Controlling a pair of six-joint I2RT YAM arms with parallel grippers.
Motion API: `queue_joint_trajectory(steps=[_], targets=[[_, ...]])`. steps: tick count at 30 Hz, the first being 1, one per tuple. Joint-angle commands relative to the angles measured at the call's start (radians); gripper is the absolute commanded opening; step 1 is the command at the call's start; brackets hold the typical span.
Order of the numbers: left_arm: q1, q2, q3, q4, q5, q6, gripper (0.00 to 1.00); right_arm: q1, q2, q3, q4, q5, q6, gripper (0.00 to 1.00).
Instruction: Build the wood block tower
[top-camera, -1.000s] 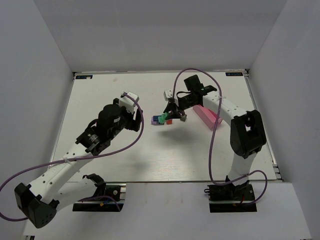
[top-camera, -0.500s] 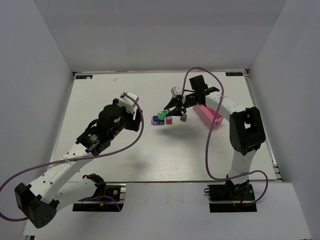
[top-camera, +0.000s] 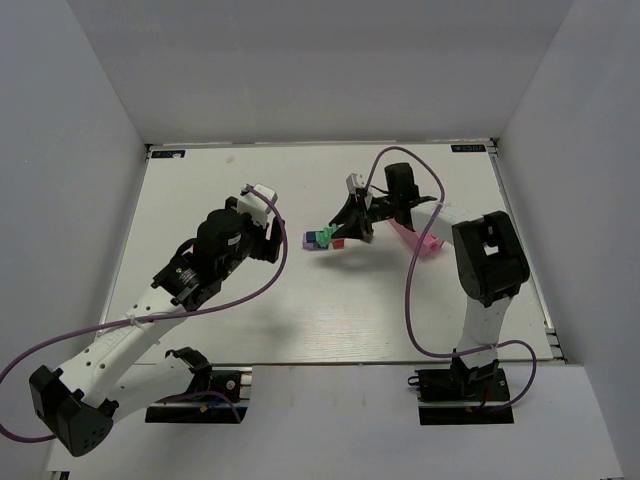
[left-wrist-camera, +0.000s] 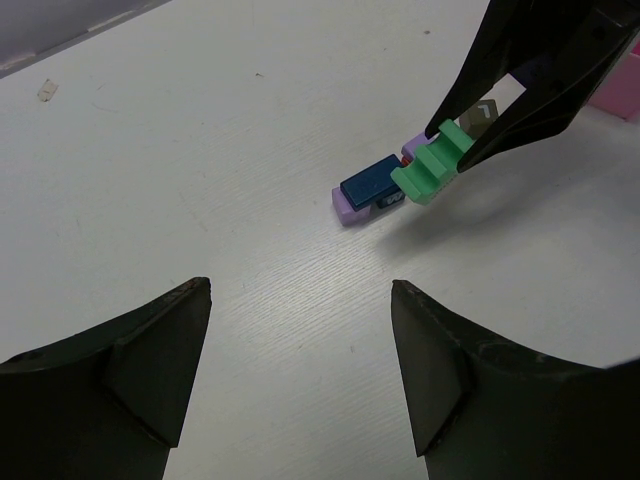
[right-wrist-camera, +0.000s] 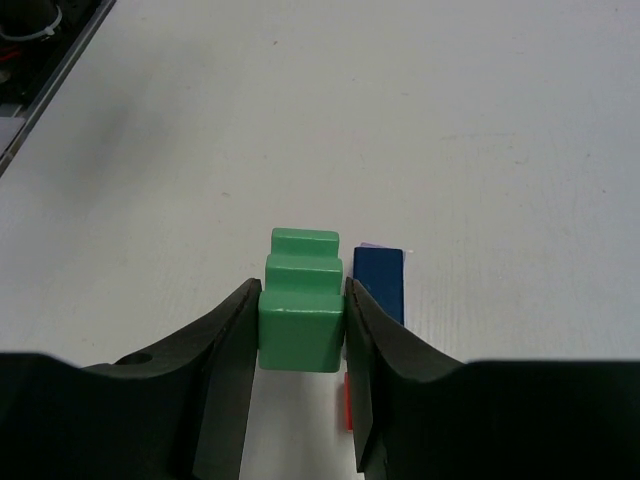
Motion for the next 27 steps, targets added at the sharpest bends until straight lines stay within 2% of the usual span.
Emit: queue_joint_trajectory(steps=[1, 3, 7, 27], targets=[[0.004, -0.013, -0.003, 0.016, -0.017, 0.008, 0.82, -0.008, 0.01, -0.017, 0.268, -0.035, 0.195, 0.0], [0.004, -0.013, -0.003, 0.016, -0.017, 0.008, 0.82, -0.009, 0.011, -0.04, 0.352, -0.025, 0.25, 0.0], [0.004, -0.013, -0.003, 0.016, -0.017, 0.008, 0.82, -0.011, 0.017, -0.034, 0.372, 0.005, 0.281, 0.0], [0.004, -0.004, -0.003, 0.016, -0.017, 0.008, 0.82, -0.012, 0.074, 0.03, 0.267, 0.073, 0.23, 0.0]])
